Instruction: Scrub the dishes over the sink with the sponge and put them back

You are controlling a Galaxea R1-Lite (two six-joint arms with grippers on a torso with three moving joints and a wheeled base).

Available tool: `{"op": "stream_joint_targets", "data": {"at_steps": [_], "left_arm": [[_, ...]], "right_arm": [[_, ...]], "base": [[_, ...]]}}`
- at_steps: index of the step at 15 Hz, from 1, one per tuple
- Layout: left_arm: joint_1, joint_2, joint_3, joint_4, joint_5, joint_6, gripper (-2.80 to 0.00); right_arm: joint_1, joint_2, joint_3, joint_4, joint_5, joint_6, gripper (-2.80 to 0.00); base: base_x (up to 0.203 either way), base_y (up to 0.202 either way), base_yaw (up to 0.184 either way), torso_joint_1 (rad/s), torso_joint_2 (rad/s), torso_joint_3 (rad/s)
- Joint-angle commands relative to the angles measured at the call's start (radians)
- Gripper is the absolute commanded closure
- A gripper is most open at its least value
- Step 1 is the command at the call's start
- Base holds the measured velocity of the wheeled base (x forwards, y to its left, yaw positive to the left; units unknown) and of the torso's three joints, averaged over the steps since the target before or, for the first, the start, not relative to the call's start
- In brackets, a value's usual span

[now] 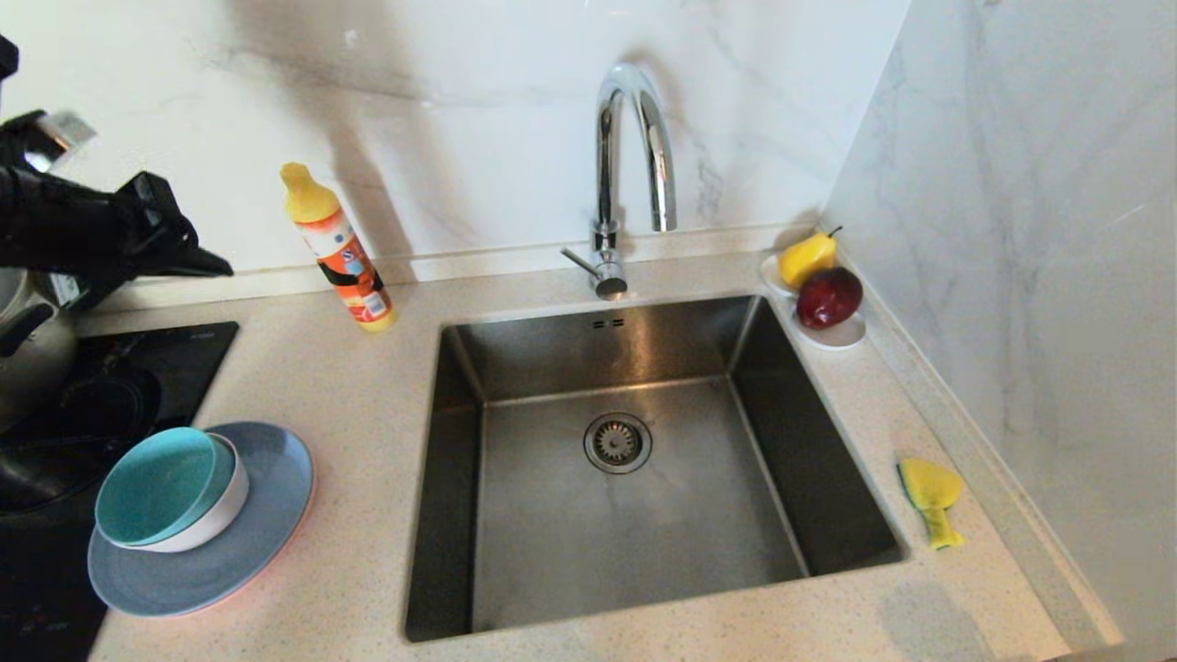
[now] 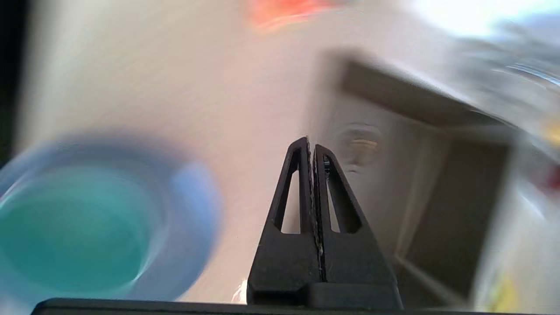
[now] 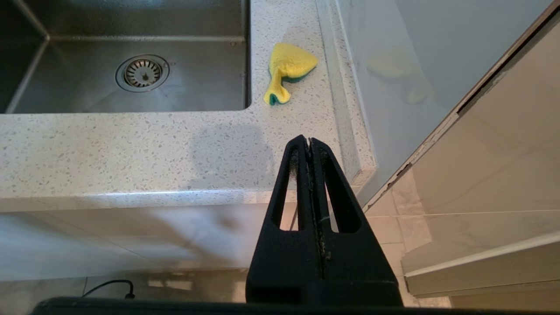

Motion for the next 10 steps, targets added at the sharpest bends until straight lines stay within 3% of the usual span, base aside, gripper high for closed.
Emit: {"op": "stream_joint_targets", "data": {"at_steps": [1, 3, 6, 8, 10], "left_arm": [[-0.064, -0.058, -0.009, -0.151, -0.119, 0.121, 0.0], [-0.135, -0.111, 0.013, -0.228, -0.062, 0.247, 0.0], [-0.177, -0.291, 0.205, -0.295, -0.017, 0.45, 0.0], [-0.185, -0.468, 0.384, -0.373, 0.002, 0.496, 0.0], [-0.187, -0.676, 0.569, -0.442, 0.073, 0.513, 0.0]], "right_arm": [[0.0, 0.001, 0.0, 0.0, 0.0, -0.001, 0.0], [0.0, 0.001, 0.0, 0.0, 0.0, -0.001, 0.0], [0.001, 0.001, 0.0, 0.0, 0.0, -0.001, 0.0], [0.001, 0.001, 0.0, 0.0, 0.0, -0.001, 0.0], [0.0, 0.001, 0.0, 0.0, 0.0, -0.001, 0.0]], "base": [[0.0, 0.0, 0.0, 0.0, 0.0, 0.0], [0.0, 0.0, 0.0, 0.0, 0.0, 0.0], [0.0, 0.0, 0.0, 0.0, 0.0, 0.0], [0.0, 0.0, 0.0, 0.0, 0.0, 0.0], [0.0, 0.0, 0.0, 0.0, 0.0, 0.0]]}}
